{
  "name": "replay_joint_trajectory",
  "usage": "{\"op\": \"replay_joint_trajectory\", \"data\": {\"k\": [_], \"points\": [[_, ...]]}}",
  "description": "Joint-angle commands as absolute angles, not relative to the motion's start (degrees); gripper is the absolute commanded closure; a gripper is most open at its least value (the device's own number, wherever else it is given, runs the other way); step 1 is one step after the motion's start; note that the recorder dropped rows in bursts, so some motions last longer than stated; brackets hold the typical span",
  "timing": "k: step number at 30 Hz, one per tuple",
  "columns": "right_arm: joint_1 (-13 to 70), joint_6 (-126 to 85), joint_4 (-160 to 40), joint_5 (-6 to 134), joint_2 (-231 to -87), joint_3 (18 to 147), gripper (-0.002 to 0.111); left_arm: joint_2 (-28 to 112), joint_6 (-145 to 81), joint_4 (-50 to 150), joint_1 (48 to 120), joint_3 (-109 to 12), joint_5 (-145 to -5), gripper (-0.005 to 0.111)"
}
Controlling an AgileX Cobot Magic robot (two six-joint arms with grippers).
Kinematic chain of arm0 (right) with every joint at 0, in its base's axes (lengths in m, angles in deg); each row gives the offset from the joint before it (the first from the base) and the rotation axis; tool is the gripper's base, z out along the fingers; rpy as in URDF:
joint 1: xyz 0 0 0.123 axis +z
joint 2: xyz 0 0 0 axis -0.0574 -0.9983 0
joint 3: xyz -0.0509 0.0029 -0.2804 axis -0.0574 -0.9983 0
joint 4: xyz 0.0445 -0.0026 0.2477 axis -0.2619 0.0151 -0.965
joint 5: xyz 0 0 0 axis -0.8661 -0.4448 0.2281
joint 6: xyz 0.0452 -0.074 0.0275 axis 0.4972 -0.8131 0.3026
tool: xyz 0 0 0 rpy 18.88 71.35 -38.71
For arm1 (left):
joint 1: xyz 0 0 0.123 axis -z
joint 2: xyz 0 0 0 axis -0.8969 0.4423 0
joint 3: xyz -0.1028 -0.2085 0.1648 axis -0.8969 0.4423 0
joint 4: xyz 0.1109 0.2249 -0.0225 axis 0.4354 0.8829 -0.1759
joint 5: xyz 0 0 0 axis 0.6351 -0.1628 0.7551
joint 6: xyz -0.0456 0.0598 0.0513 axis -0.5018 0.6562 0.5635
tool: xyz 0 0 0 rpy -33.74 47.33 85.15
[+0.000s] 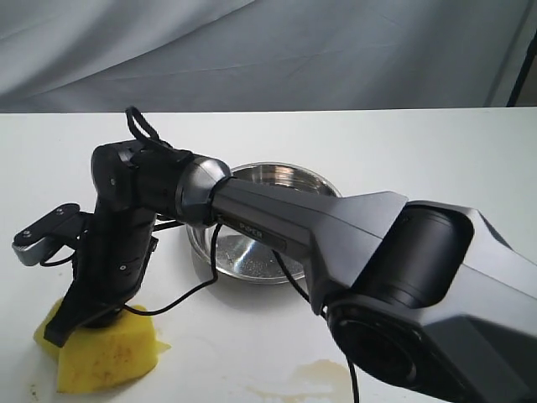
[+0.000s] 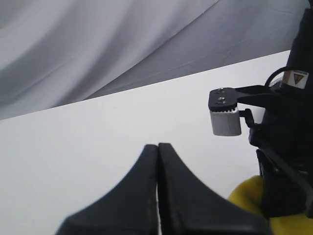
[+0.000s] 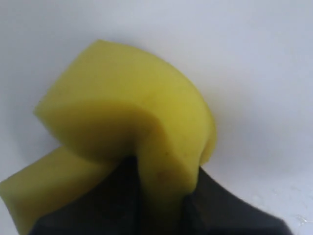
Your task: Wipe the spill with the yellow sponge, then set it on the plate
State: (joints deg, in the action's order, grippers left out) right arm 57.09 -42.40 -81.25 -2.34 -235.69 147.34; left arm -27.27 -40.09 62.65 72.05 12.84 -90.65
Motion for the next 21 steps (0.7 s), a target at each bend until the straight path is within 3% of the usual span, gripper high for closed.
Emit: {"op": "replay_joint_trajectory", "data": {"k": [1,21], "points": [[56.5,-42.5,-70.8,-5.7,-236.4,146.4,0.108,-27.5,-40.4,62.6,72.4,12.4,-90.0,0.107],[56.5,-42.5,-67.2,-5.7,-227.2,134.4,0.108,-27.5,-40.4,62.6,72.4,12.4,-90.0,0.107]]}}
